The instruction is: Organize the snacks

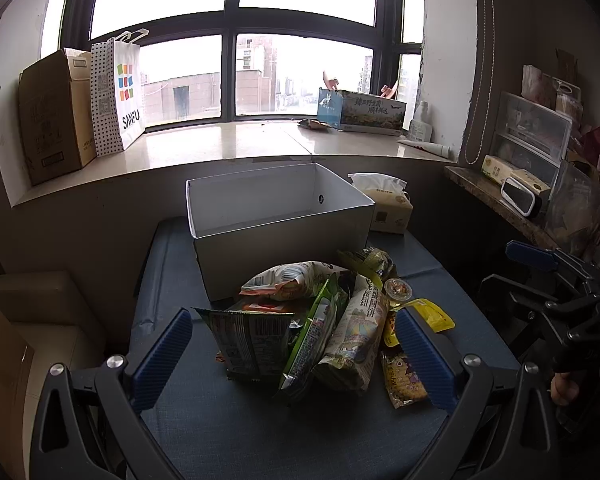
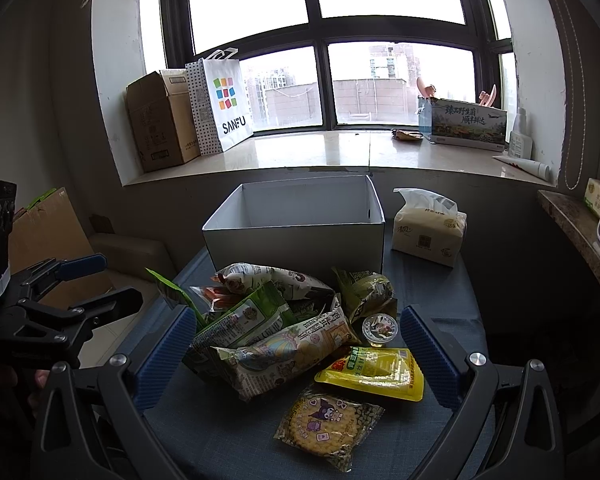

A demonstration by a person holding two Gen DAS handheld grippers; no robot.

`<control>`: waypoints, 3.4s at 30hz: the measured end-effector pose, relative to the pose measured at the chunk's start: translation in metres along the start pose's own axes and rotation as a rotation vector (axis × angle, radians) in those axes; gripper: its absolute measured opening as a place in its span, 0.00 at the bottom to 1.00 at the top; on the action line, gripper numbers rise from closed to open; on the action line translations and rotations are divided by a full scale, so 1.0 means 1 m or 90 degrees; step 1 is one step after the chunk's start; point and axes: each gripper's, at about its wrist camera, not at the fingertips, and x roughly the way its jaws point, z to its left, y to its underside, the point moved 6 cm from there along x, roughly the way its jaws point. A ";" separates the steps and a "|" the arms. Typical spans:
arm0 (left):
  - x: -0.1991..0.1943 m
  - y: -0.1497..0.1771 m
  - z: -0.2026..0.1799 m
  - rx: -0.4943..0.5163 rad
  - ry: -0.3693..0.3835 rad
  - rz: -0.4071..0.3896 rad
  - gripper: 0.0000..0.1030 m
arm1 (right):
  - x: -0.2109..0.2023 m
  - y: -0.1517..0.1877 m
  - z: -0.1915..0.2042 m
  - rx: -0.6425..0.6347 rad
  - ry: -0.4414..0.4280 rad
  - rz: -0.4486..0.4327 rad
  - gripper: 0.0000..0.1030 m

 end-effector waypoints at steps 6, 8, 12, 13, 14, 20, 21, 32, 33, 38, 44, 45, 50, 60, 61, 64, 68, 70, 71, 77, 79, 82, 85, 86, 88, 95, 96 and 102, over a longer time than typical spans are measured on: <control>0.000 0.000 0.000 0.000 0.000 0.000 1.00 | 0.000 0.000 0.000 0.000 0.000 0.000 1.00; 0.000 0.000 0.000 0.000 0.000 0.000 1.00 | 0.000 0.000 0.000 0.000 0.000 0.000 1.00; 0.000 0.001 0.000 0.001 0.000 0.001 1.00 | 0.000 0.000 0.000 0.000 0.000 0.000 1.00; 0.000 0.001 0.000 0.001 -0.001 0.001 1.00 | 0.000 0.000 0.000 0.000 0.000 0.000 1.00; 0.001 0.001 0.000 0.000 -0.001 0.001 1.00 | 0.000 0.001 0.000 0.000 0.000 0.000 1.00; 0.002 0.005 0.000 0.002 0.000 0.003 1.00 | 0.000 0.001 0.000 -0.001 0.000 0.001 1.00; 0.002 0.005 0.000 0.001 -0.001 0.003 1.00 | 0.000 0.002 -0.001 -0.001 0.001 0.001 1.00; 0.009 0.006 0.004 -0.009 0.006 0.012 1.00 | 0.002 0.004 0.000 -0.001 0.001 0.005 1.00; 0.012 0.008 0.006 -0.016 0.011 0.015 1.00 | 0.002 0.004 0.000 -0.001 0.001 0.005 1.00; 0.051 0.023 0.026 -0.059 0.013 0.072 1.00 | 0.004 0.007 0.001 -0.004 0.001 0.009 1.00; 0.097 0.037 0.050 -0.101 0.001 0.110 1.00 | 0.008 0.010 -0.001 -0.001 0.003 0.018 1.00; 0.103 0.039 0.053 -0.108 -0.001 0.120 1.00 | 0.009 0.010 -0.002 0.000 0.003 0.019 1.00; 0.114 0.045 0.053 -0.118 0.018 0.113 0.81 | 0.011 0.013 -0.004 0.004 0.006 0.025 1.00; 0.079 0.031 0.053 -0.100 0.016 0.066 0.70 | 0.015 0.018 -0.011 0.017 0.009 0.033 1.00; 0.072 0.028 0.054 -0.102 0.016 0.056 0.70 | 0.015 0.018 -0.012 0.019 0.010 0.033 1.00; 0.048 0.019 0.057 -0.099 0.018 0.023 0.70 | 0.019 0.021 -0.015 0.030 0.006 0.036 1.00; 0.024 0.011 0.062 -0.101 0.018 -0.005 0.70 | 0.032 0.028 -0.020 0.049 -0.001 0.048 1.00; 0.016 0.008 0.062 -0.100 0.021 -0.014 0.70 | 0.042 0.030 -0.016 0.041 -0.013 0.060 1.00; 0.012 0.007 0.062 -0.099 0.022 -0.018 0.70 | 0.046 0.032 -0.013 0.025 -0.015 0.064 1.00; -0.003 0.004 0.055 -0.084 0.030 -0.039 0.70 | 0.079 0.054 -0.019 0.056 -0.034 0.118 1.00; -0.004 0.005 0.054 -0.085 0.032 -0.040 0.70 | 0.092 0.061 -0.021 0.099 -0.055 0.143 1.00; -0.002 0.008 0.054 -0.084 0.033 -0.037 0.70 | 0.115 0.064 -0.023 0.173 -0.099 0.174 1.00; -0.001 0.010 0.056 -0.085 0.033 -0.034 0.70 | 0.145 0.071 -0.025 0.256 -0.148 0.219 1.00; -0.001 0.010 0.056 -0.086 0.035 -0.033 0.70 | 0.155 0.075 -0.026 0.284 -0.169 0.234 1.00; -0.002 0.011 0.057 -0.085 0.034 -0.033 0.70 | 0.172 0.080 -0.026 0.320 -0.190 0.253 1.00; -0.001 0.014 0.062 -0.090 0.028 -0.032 0.70 | 0.181 0.091 -0.028 0.319 -0.165 0.260 0.55; -0.001 0.015 0.062 -0.091 0.028 -0.030 0.70 | 0.177 0.092 -0.030 0.323 -0.171 0.255 0.53; 0.001 0.015 0.060 -0.090 0.030 -0.030 0.70 | 0.138 0.089 -0.046 0.343 -0.188 0.194 0.41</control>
